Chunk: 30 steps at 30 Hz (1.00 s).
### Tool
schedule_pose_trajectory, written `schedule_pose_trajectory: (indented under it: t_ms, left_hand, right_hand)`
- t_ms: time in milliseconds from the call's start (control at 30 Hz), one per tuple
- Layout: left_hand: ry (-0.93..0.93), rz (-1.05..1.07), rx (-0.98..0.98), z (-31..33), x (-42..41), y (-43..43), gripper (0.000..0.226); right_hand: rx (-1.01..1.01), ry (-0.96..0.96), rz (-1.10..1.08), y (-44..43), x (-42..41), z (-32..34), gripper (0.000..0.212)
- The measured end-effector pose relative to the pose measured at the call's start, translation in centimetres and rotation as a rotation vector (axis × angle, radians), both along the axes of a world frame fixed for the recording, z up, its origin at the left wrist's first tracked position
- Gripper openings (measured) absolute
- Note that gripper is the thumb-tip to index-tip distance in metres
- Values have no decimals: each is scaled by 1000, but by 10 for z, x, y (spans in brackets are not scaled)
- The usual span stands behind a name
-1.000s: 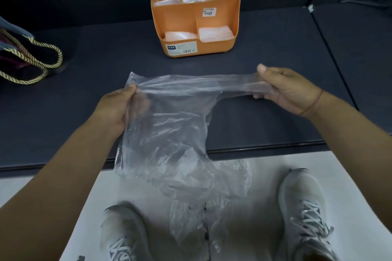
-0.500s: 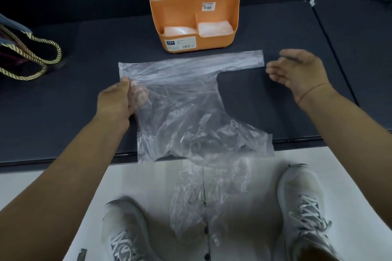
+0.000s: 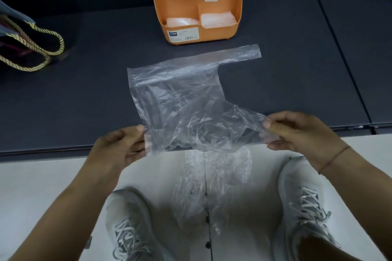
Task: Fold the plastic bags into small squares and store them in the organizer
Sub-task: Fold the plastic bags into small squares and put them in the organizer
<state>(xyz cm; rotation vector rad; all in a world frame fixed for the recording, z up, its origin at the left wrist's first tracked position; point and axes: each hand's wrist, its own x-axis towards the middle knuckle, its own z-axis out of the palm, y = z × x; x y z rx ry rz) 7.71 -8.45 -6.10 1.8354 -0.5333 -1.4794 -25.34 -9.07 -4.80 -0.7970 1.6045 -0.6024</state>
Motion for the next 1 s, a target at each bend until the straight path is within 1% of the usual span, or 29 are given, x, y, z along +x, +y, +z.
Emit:
schedule_pose_trajectory:
  t_ms: [33, 67, 167, 233, 300, 400, 500, 567, 600, 633, 667, 700, 733, 767, 833, 867, 933, 1000]
  left_hand:
    - [-14, -12, -5, 0, -3, 4, 18]
    - [-32, -23, -9, 0, -5, 6, 17]
    - [-66, -34, 3, -1, -12, 7, 27]
    - [-70, -22, 5, -3, -15, 7, 27]
    - [-80, 36, -24, -5, -13, 6, 20]
    - [-156, 96, -69, -8, -5, 4, 16]
    - [-226, 33, -102, -11, -1, 6, 12]
    - [-298, -18, -117, -13, 0, 9, 13]
    - [-335, -36, -126, -13, -1, 10, 15]
    - [-391, -61, -138, -11, -1, 11, 18]
    - [-487, -103, -155, -9, 0, 11, 22]
    - [-625, -158, -186, -6, -1, 11, 26]
    - [-772, -212, -250, -1, -3, 9, 27]
    - [-892, -259, -359, 3, -6, 5, 27]
    - [-1024, -390, -574, 2, -17, -9, 29]
    - [-1058, -486, -630, -3, -23, -21, 33]
    - [-1090, -683, -651, -20, -34, -42, 49]
    - [-1135, -835, -581, -36, -38, -57, 67]
  right_hand:
    - [-16, 10, -14, -1, 1, -2, 12]
    - [-31, 15, -28, -2, 2, -4, 13]
    - [-79, 14, -51, -4, 2, -7, 15]
    - [-112, 43, -55, -5, -2, -11, 14]
    - [-155, 99, -91, -8, -12, -13, 14]
    - [-221, 176, -117, -11, -32, -11, 15]
    - [-233, 246, -88, -11, -42, -12, 15]
    - [-229, 351, -82, -9, -42, -12, 14]
    - [-220, 432, -70, -8, -41, -11, 17]
    - [-214, 542, -42, -7, -39, -9, 20]
    - [-232, 673, -6, -7, -36, -6, 23]
    - [-293, 806, 20, -9, -32, -3, 25]
    - [-405, 898, 41, -12, -25, 0, 27]
    - [-540, 939, 73, -16, -13, 2, 29]
    - [-759, 899, 232, -29, 25, 4, 36]
    - [-820, 848, 349, -36, 50, 4, 42]
    - [-875, 783, 611, -47, 99, -1, 52]
    - [-826, 809, 818, -60, 133, -15, 58]
